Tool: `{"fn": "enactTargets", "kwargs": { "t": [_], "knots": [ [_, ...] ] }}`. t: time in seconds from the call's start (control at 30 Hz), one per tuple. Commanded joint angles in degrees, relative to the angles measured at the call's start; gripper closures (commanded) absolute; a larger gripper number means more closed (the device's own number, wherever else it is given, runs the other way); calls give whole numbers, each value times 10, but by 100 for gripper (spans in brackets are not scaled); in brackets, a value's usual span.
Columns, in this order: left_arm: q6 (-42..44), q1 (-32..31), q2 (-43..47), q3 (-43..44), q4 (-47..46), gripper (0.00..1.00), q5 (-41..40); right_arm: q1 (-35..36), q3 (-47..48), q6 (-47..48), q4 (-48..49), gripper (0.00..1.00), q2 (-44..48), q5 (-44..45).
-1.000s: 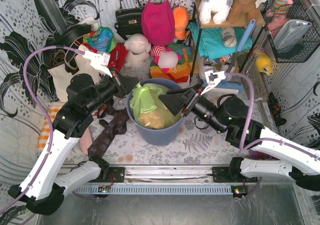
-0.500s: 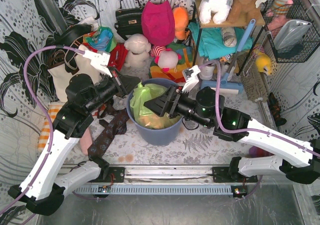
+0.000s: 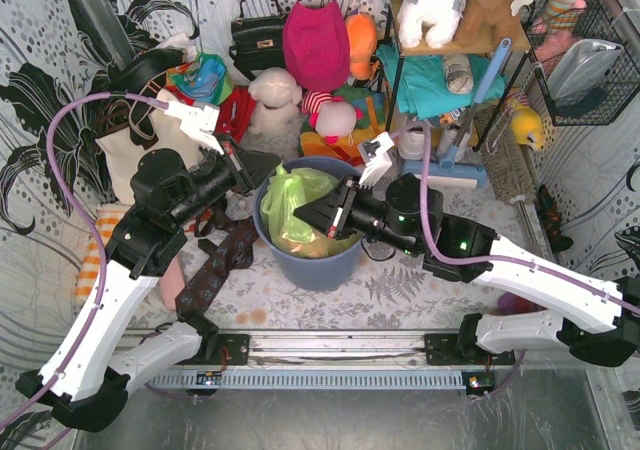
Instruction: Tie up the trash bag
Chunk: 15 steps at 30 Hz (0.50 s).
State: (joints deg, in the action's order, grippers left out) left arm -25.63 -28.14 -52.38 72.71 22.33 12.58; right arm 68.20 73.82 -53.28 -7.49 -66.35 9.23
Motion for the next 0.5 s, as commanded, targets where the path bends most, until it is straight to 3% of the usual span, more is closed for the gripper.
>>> {"fn": "enactTargets", "kwargs": {
  "t": [0.0, 0.23, 0.47],
  "knots": [
    [18, -2, -5, 23, -36, 100, -23, 4, 18, 23, -31, 100, 34, 32],
    [38, -2, -20, 47, -29, 100, -64, 3, 35, 35, -112, 100, 54, 45],
    [60, -2, -22, 40, -26, 100, -125, 4, -13, 8, -188, 100, 97, 47]
  ]
}}
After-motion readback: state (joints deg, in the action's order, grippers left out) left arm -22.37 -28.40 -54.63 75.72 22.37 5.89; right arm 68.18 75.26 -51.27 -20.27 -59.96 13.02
